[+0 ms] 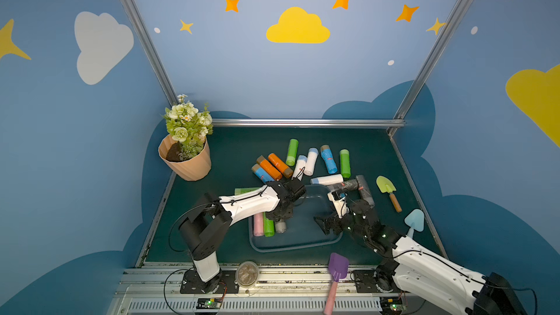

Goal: Put the roll of trash bags into the storage box
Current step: Place the roll of trash bags in the storage box.

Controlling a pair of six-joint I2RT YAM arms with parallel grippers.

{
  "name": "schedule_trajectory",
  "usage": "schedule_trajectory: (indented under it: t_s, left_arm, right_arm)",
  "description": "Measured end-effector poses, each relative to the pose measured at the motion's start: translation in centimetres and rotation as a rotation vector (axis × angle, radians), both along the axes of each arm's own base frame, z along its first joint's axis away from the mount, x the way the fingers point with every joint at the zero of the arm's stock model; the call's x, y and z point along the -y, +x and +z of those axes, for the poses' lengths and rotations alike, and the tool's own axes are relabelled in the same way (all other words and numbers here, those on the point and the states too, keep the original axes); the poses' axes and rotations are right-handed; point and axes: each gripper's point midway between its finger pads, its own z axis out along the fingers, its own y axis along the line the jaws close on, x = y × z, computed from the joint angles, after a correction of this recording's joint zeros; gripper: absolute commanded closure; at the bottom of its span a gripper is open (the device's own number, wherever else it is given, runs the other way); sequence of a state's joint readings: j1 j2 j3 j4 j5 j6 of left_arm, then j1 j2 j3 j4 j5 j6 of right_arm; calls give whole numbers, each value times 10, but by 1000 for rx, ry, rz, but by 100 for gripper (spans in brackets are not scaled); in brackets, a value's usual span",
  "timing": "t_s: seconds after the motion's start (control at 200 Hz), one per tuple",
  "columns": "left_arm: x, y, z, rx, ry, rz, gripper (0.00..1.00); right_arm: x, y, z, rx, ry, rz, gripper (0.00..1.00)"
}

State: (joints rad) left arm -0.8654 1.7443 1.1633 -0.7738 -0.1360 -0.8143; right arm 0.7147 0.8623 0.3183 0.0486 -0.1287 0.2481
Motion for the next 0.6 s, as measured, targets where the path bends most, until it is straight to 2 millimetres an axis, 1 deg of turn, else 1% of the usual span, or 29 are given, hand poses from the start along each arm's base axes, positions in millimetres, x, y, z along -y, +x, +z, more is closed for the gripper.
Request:
schedule_trajectory:
  t_s: [0.075,0.265,0.601]
  left_arm:
    - [-2,0,0,2,15,1,59]
    - [-4,4,0,13,42,3,59]
    - [-2,4,-5,6,56,-2,57]
  right_arm:
    - [1,2,-4,-19,0,-8,3]
    - [-1,5,-3,-28,17,-13,3]
    - [1,7,-1,-29,25,-27,3]
